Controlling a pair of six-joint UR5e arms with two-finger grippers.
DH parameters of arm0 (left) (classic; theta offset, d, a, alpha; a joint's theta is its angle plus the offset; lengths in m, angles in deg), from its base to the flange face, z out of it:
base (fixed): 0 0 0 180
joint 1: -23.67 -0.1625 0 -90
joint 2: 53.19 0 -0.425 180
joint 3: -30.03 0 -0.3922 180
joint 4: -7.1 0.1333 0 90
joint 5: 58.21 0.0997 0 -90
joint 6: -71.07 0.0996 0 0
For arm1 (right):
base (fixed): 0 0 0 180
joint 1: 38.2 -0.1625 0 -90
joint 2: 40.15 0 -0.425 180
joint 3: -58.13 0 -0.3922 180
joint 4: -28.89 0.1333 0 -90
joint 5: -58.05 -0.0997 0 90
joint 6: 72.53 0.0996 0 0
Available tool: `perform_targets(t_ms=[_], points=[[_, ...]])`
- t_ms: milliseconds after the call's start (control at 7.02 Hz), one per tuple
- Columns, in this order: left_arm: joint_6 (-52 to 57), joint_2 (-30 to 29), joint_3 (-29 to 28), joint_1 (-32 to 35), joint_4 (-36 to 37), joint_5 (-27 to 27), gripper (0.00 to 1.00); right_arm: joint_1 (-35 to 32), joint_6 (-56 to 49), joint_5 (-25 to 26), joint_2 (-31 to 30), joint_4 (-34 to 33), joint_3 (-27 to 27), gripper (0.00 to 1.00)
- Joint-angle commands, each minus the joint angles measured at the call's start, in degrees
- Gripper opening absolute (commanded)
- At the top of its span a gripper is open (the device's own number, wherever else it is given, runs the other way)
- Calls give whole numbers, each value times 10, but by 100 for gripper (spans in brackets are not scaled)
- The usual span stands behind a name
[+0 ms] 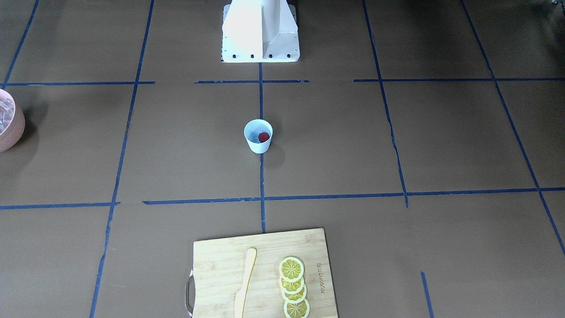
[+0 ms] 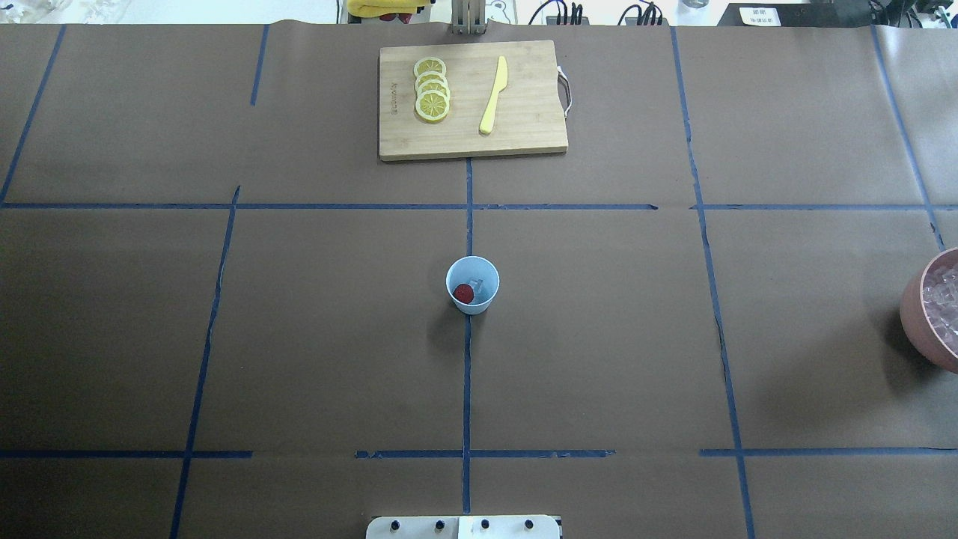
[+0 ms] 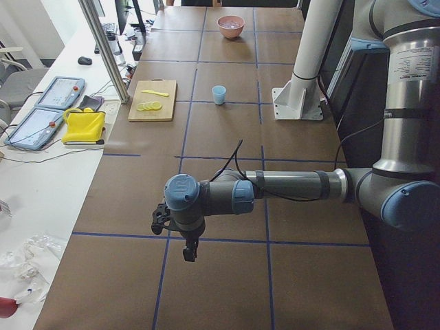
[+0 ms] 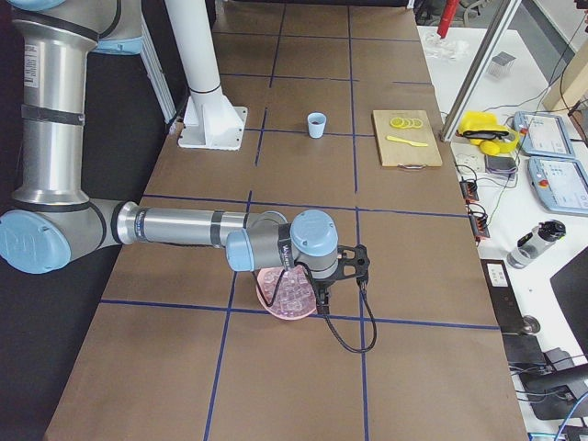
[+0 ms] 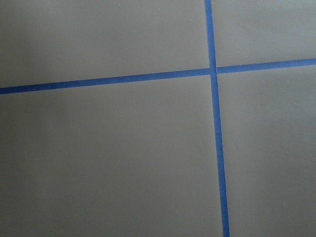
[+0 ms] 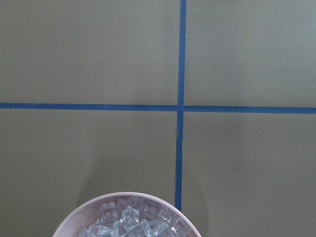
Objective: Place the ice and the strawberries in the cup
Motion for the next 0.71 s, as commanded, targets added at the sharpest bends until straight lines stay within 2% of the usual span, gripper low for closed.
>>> perform_targets(t_ms=[0,570], points=[[0,0,1,0,0,0,100,0,-1,1,-1,-1,1,99],[0,-1,1,0,-1,0,100,0,-7,3,1,1,2,99]])
